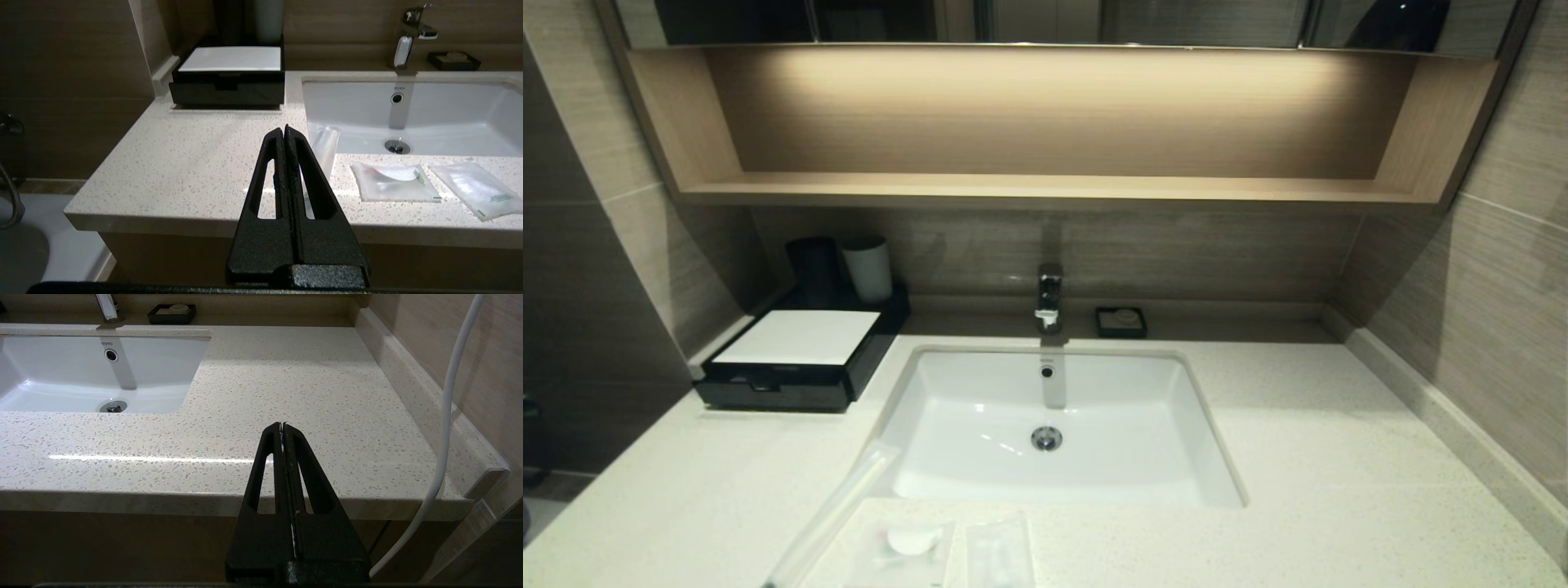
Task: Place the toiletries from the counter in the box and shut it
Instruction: Open the drawer
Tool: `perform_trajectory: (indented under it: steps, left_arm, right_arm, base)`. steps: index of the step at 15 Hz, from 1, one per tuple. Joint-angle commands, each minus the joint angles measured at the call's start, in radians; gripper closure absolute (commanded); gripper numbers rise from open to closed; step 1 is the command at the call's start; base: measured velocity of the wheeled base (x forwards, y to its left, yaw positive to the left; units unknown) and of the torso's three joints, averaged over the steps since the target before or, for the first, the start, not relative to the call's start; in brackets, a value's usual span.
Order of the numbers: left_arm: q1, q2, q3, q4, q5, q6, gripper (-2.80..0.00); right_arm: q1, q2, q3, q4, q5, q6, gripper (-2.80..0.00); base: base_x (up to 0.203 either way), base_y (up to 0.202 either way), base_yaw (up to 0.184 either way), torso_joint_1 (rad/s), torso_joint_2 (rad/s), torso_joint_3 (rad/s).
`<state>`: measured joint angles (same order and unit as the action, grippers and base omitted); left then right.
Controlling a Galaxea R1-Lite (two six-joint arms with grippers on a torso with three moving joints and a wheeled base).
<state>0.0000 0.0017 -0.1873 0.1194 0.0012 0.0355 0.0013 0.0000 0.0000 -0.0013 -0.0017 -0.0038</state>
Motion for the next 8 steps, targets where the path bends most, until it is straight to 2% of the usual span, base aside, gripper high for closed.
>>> perform_trajectory:
  steps: [1, 2, 4, 6, 8]
  left_arm:
    - [0.000, 0.001, -0.090, 0.058, 0.004, 0.000, 0.00]
    - [0.000, 0.007, -0.132, 0.112, 0.009, 0.000, 0.00]
    - [-0.001, 0.072, -0.164, 0.134, 0.028, -0.001, 0.00]
    - [-0.001, 0.201, -0.192, 0.095, 0.063, -0.015, 0.00]
    - [-0.002, 0.295, -0.221, 0.010, 0.090, -0.028, 0.00]
  right_arm:
    - [0.000, 0.000, 0.002, 0.000, 0.000, -0.001, 0.00]
    - [0.000, 0.000, 0.002, 0.000, 0.000, -0.001, 0.00]
    - [0.000, 0.000, 0.002, 0.000, 0.000, -0.002, 0.00]
    - [0.000, 0.000, 0.002, 0.000, 0.000, -0.001, 0.00]
    - [0.000, 0.000, 0.002, 0.000, 0.000, -0.002, 0.00]
  base:
    - [0.000, 0.000, 0.000, 0.000, 0.00, 0.000]
    - [0.000, 0.000, 0.000, 0.000, 0.00, 0.000]
    - [0.000, 0.000, 0.000, 0.000, 0.00, 0.000]
    - [0.000, 0.000, 0.000, 0.000, 0.00, 0.000]
    - [0.000, 0.000, 0.000, 0.000, 0.00, 0.000]
